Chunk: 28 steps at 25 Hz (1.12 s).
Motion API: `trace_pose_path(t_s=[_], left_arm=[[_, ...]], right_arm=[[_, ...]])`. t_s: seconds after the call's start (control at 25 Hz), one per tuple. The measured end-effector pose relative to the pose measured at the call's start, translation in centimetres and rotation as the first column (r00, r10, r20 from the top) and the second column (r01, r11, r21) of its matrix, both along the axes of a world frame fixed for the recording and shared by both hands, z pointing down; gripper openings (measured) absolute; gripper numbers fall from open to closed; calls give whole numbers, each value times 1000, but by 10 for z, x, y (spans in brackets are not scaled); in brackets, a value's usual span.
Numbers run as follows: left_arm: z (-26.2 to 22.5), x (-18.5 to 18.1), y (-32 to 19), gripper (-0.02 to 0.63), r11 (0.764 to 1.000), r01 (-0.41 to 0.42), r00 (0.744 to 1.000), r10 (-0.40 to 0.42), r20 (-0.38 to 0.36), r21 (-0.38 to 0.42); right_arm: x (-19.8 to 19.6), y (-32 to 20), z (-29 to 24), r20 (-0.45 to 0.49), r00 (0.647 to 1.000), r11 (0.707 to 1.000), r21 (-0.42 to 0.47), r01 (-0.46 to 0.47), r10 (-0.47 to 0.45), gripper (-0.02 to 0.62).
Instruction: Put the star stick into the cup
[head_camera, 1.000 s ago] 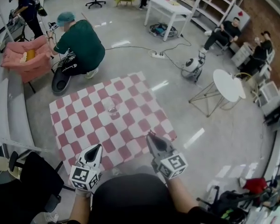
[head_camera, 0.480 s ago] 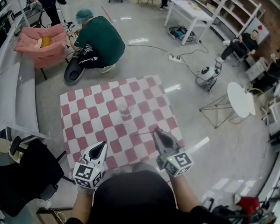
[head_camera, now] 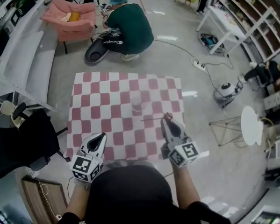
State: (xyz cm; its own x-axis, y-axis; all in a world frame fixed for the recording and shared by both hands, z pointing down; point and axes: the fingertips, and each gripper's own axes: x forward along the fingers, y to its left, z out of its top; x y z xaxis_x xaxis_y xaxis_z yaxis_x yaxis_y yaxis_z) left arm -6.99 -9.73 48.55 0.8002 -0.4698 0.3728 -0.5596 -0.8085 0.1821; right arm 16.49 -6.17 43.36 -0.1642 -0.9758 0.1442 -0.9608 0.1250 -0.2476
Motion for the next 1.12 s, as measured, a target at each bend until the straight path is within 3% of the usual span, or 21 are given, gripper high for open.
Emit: trace_pose_path(t_s=[0.52, 1.12], left_arm=[[13, -39, 17, 40, 968, 247, 967, -244, 78, -31], [35, -53, 25, 40, 927, 366, 924, -352, 149, -80]], right_arm=[[30, -85, 20, 6, 994, 994, 5, 108, -108, 28], [32, -135, 107, 29, 988, 979, -135, 155, -152, 28]])
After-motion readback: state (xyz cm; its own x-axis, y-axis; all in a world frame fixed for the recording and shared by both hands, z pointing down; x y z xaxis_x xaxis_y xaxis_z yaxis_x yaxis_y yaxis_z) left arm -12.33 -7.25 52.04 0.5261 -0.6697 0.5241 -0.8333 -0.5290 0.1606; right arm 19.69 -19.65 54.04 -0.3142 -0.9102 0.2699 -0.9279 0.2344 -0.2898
